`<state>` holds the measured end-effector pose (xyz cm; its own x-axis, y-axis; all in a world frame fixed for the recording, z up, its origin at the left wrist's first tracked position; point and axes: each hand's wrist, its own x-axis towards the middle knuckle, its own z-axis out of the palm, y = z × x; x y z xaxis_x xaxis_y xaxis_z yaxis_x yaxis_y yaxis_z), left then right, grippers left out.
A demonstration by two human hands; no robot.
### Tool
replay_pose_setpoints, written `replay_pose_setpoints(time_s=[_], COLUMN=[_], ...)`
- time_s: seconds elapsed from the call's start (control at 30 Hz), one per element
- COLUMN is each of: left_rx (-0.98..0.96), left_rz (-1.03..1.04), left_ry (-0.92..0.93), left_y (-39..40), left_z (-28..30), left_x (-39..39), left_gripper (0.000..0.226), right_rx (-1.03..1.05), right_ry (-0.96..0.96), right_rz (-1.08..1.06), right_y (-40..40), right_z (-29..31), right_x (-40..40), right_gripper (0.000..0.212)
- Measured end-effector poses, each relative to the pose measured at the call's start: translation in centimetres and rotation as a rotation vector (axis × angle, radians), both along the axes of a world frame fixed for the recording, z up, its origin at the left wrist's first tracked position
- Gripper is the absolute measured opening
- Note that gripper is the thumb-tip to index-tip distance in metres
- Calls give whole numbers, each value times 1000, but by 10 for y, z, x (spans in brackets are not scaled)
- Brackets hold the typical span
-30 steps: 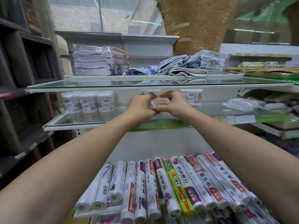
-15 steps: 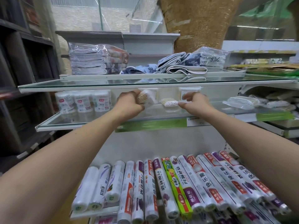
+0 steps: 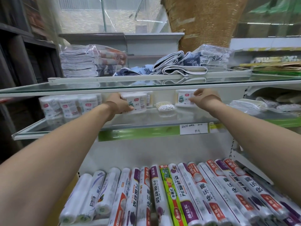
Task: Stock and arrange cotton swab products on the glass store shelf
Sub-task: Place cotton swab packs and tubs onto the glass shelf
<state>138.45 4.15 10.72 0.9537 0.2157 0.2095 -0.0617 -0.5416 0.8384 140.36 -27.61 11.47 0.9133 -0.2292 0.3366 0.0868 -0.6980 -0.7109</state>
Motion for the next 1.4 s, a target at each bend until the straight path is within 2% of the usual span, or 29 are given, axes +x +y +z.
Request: replay_pose_setpoints(time_s=[0.07, 0.27, 0.37, 0.43, 0.6, 0.7, 0.77, 0.9, 1.07, 1.17, 1.4], left_rx=[-27, -38, -16, -1, -7, 31, 50, 90, 70, 45, 113], left_rz=[-11, 38, 78, 105, 130, 160, 182, 198, 241, 260, 289], left_ry=[9, 13, 12, 6, -27, -37, -47, -29, -56, -78, -52], left_y=[0, -3, -6, -8, -16, -18, -18, -19, -16, -15, -24], left_z=[-2, -2, -5, -6, -4, -6, -8, -6, -5, -4, 6], left_x=[8, 26, 35, 39, 43, 45, 46, 37, 27, 17, -8], left_gripper=[32, 34, 36, 33, 27, 27, 27, 27, 41, 49, 58], right_rx=[-3, 24, -88, -151, -146, -23, 81, 152, 284, 392, 495], right_ry=[-28, -64, -23, 1, 22, 27, 27, 14, 4, 24, 10], right_rz=[-61, -112, -112, -110, -101, -53, -8, 11, 20, 36, 97], right_y=[-1, -8, -12, -14, -15, -15, -13, -13, -17, -20, -9], right_z=[1, 1, 1, 1, 4, 2, -2, -6, -7, -5, -1], right_x=[3, 17, 26, 29, 31, 36, 37, 37, 31, 25, 5], right_gripper=[12, 30, 22, 25, 31, 34, 29, 21, 24, 39, 38])
